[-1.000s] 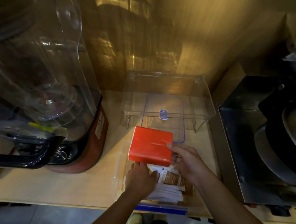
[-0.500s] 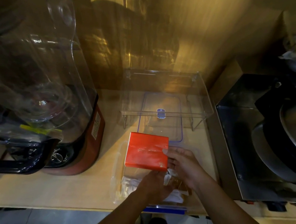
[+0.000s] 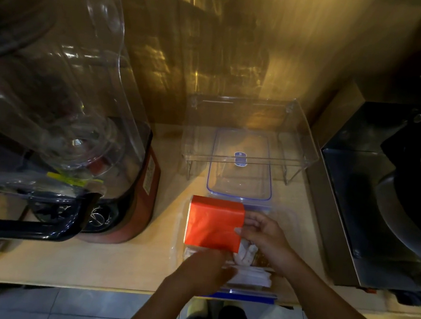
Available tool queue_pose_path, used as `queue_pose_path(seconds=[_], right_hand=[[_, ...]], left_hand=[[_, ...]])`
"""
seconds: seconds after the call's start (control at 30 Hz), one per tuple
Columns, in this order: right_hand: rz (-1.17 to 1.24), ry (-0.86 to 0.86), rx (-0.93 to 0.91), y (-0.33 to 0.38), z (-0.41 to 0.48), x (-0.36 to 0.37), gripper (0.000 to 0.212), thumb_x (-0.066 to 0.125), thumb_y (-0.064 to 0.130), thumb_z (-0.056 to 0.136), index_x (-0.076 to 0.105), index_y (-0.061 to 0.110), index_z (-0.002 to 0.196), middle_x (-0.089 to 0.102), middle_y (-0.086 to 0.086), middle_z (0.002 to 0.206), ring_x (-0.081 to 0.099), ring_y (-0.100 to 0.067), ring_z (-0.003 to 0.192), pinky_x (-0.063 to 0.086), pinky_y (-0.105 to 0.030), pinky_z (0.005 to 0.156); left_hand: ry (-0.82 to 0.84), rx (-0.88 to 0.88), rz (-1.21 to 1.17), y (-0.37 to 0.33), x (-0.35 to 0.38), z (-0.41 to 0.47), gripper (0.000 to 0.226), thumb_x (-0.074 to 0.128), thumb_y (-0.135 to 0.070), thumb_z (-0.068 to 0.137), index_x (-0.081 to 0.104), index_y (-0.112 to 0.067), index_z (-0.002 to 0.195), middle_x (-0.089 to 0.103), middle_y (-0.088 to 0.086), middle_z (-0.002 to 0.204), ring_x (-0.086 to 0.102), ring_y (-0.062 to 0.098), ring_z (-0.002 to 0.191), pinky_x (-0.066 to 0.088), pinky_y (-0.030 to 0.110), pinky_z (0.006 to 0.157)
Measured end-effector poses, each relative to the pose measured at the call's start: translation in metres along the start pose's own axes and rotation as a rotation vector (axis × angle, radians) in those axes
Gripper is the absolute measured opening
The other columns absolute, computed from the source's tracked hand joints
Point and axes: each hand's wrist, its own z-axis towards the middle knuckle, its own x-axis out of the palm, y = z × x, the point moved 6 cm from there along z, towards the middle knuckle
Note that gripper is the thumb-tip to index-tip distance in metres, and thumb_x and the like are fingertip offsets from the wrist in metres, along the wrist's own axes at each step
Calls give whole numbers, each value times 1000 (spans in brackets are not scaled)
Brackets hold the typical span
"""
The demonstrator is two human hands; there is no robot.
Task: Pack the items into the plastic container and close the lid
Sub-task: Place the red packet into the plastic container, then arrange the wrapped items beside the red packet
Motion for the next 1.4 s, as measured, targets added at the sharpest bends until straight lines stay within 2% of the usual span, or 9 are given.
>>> queue_pose_path(seconds=[0.13, 0.27, 0.47, 0.57, 0.77, 1.0, 1.2, 1.3, 1.4], right_hand=[[-72, 26, 19, -11, 7, 4, 33, 66, -7, 77, 59, 18, 98, 66, -5, 99, 64, -12, 89, 52, -15, 69], [-110, -72, 34, -13, 15, -3, 25, 64, -2, 79, 61, 21, 90, 66, 1, 90, 64, -3, 79, 51, -12, 62], [-379, -29, 80, -17, 24, 2, 8, 63, 21, 87, 59, 20, 94, 67, -8, 102, 63, -11, 86, 47, -22, 72], [-555, -34, 48, -15, 23, 5, 25, 58, 27, 90, 58, 13, 110, 67, -10, 111, 63, -19, 100, 47, -29, 86], [-1410, 257, -78, -16, 16, 11, 37, 25, 30, 100, 48, 18, 127, 57, -3, 127, 49, -21, 118, 23, -44, 102], [-1474, 494, -80, -24, 6, 7, 26, 43, 22, 87, 63, 24, 103, 58, 7, 121, 46, -12, 116, 23, -49, 104], [-1315, 377, -111, -17, 8, 5, 20, 52, 21, 84, 68, 16, 95, 64, 3, 108, 52, -13, 105, 35, -47, 100], [-929, 229, -153, -6, 8, 3, 23, 66, 20, 80, 63, 17, 102, 65, -1, 106, 59, -13, 103, 47, -35, 92], [-514, 330, -12, -8, 4, 12, 41, 72, 9, 77, 55, 26, 110, 67, 4, 101, 65, -1, 90, 53, -19, 79]], left_hand=[[-298, 3, -67, 2, -41, -15, 13, 51, -22, 91, 64, -20, 93, 70, 3, 95, 63, 21, 86, 40, 24, 66], [-617, 35, 50, 12, -73, -21, 24, 57, -17, 85, 59, -17, 109, 65, 4, 110, 58, 21, 102, 46, 32, 84], [-332, 12, 426, 33, -42, 6, 68, 56, -38, 84, 27, -20, 143, 36, 6, 149, 34, 23, 135, 25, 32, 111], [-280, -20, 554, 39, -32, 14, 78, 55, -46, 85, 14, -21, 147, 20, 7, 157, 20, 24, 143, 15, 37, 116], [-311, -51, 598, 43, -29, 19, 78, 49, -53, 86, 11, -22, 147, 14, 6, 159, 14, 25, 145, 13, 39, 117], [-337, -48, 586, 46, -25, 18, 78, 42, -55, 88, 7, -21, 148, 10, 6, 160, 9, 24, 146, 10, 40, 117], [-338, -19, 608, 46, -26, 17, 74, 43, -48, 90, 8, -20, 148, 9, 7, 160, 8, 24, 147, 7, 38, 118], [-343, -2, 610, 45, -27, 17, 71, 43, -45, 91, 9, -19, 148, 10, 8, 160, 10, 24, 147, 5, 36, 118], [-333, 7, 617, 44, -26, 16, 71, 43, -43, 92, 8, -19, 148, 10, 8, 160, 9, 24, 147, 4, 35, 118]])
